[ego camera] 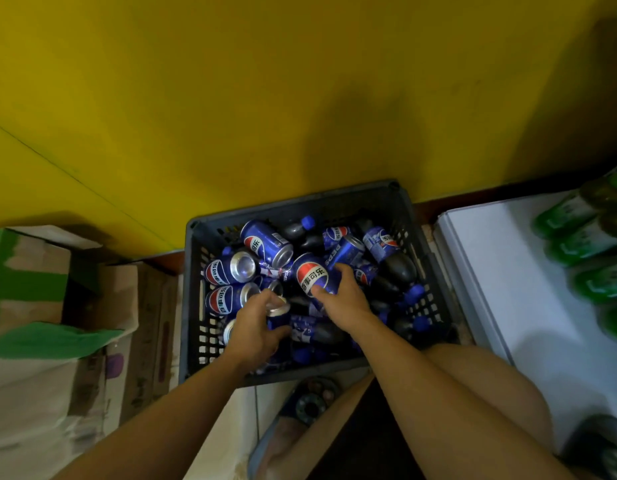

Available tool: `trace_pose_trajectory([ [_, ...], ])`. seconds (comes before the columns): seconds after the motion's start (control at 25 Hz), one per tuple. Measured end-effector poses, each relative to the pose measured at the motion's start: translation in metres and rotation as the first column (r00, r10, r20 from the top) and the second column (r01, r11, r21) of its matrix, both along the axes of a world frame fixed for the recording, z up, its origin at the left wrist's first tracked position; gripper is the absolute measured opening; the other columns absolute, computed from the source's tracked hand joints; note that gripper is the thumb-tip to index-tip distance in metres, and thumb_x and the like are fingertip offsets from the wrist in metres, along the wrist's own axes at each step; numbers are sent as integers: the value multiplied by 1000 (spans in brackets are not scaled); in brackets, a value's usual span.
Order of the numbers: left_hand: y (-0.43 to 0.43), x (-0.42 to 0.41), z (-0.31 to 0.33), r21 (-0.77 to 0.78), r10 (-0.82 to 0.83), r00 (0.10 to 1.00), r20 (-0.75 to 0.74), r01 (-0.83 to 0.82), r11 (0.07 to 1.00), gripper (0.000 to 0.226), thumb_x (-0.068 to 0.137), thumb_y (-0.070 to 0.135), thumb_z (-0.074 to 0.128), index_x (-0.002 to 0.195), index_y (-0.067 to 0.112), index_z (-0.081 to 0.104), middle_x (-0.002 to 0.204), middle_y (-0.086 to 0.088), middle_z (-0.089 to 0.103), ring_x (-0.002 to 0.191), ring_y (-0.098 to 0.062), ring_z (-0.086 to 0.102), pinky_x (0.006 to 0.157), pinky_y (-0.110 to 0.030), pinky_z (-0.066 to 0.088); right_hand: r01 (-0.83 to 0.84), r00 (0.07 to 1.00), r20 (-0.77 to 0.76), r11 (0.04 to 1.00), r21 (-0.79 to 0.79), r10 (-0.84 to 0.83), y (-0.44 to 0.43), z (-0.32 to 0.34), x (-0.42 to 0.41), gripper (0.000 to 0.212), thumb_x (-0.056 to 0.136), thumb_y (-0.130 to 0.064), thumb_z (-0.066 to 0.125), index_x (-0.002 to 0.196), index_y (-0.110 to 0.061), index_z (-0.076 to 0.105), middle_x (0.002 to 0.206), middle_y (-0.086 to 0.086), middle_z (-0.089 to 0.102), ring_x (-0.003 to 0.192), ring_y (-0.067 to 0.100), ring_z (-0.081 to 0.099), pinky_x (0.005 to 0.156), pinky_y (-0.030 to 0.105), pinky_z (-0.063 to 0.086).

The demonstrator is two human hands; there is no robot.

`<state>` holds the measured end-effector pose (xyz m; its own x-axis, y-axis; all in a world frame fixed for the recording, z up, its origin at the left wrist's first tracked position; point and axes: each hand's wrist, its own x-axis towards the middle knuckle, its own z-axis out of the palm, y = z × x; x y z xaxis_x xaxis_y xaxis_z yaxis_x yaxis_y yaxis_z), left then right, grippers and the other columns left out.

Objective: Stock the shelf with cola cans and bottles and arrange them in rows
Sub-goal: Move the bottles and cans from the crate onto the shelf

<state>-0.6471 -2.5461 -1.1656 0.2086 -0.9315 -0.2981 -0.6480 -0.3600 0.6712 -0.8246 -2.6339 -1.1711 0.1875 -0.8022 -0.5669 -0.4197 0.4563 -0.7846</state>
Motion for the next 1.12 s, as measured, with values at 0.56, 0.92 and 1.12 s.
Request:
trace_pose_trajectory([
  [0.56, -104, -160, 209, 22, 89, 577, -812, -122, 992, 42, 92, 49, 65, 109, 12, 58, 100, -10, 71, 83, -20, 70, 68, -39, 60, 547, 613, 667, 837, 27, -422, 17, 235, -189, 53, 79, -23, 75, 128, -9, 61, 113, 13, 72, 90, 22, 68, 83, 40, 54],
  [0.92, -4, -384, 334, 73, -68, 212, -975, 595, 801, 52, 82, 42, 71, 116, 4, 63, 91, -18, 69, 69, -27, 68, 60, -34, 62, 906, 415, 640, 356, -227, -646, 207, 361, -361, 67, 65, -20, 79, 127, -14, 54, 106, 13, 70, 86, 33, 68, 74, 45, 57],
  [1.12, 55, -488, 356, 31, -320, 296, -900, 776, 630, 53, 87, 47, 66, 118, 4, 64, 87, -20, 69, 62, -28, 64, 58, -30, 46, 907, 233, 505, -2, -422, -831, 327, 375, -425, 72, 67, -22, 92, 129, -23, 55, 112, 7, 71, 93, 25, 71, 70, 36, 59],
])
